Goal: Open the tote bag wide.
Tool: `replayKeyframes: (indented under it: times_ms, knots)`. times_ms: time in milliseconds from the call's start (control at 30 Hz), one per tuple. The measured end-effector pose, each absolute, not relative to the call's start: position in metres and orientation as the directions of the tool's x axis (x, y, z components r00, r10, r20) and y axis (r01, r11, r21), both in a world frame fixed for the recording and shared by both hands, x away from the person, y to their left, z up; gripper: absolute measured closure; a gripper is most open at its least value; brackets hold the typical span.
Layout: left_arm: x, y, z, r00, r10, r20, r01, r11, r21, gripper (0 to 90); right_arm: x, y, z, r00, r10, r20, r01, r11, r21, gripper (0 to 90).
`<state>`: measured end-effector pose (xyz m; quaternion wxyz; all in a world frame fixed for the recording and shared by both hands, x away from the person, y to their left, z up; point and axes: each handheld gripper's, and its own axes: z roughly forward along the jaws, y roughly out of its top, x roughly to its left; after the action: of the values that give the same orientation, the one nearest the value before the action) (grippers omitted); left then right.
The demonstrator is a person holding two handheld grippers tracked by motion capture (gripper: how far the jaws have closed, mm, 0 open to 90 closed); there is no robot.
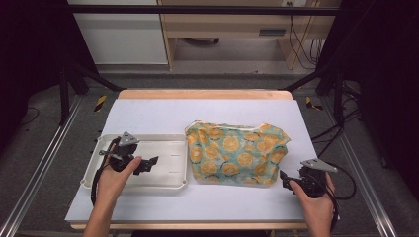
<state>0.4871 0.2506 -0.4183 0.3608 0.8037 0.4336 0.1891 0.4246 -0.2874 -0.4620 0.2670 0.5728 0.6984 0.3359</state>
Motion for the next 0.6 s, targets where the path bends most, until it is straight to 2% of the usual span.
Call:
replayKeyframes:
  times_ms: [267,367,433,600]
  knots:
    - [0.486,0.248,-0.419,0.582,0.813,0.009,0.549,-0.402,0.732,6.6,0.422,-0.287,-0.458,-0.225,0.974,0.027,0.621,0.122,0.775,11.2]
    - [0.485,0.247,-0.418,0.592,0.806,0.01,0.543,-0.407,0.735,6.6,0.428,-0.287,-0.44,-0.247,0.969,0.007,0.609,0.15,0.779,17.8]
    - [0.485,0.248,-0.417,0.594,0.804,0.017,0.54,-0.414,0.732,6.6,0.43,-0.287,-0.435,-0.257,0.967,0.002,0.61,0.16,0.776,19.2]
    - [0.486,0.25,-0.415,0.587,0.809,0.018,0.533,-0.402,0.745,6.6,0.452,-0.288,-0.396,-0.313,0.948,-0.052,0.593,0.238,0.769,25.4]
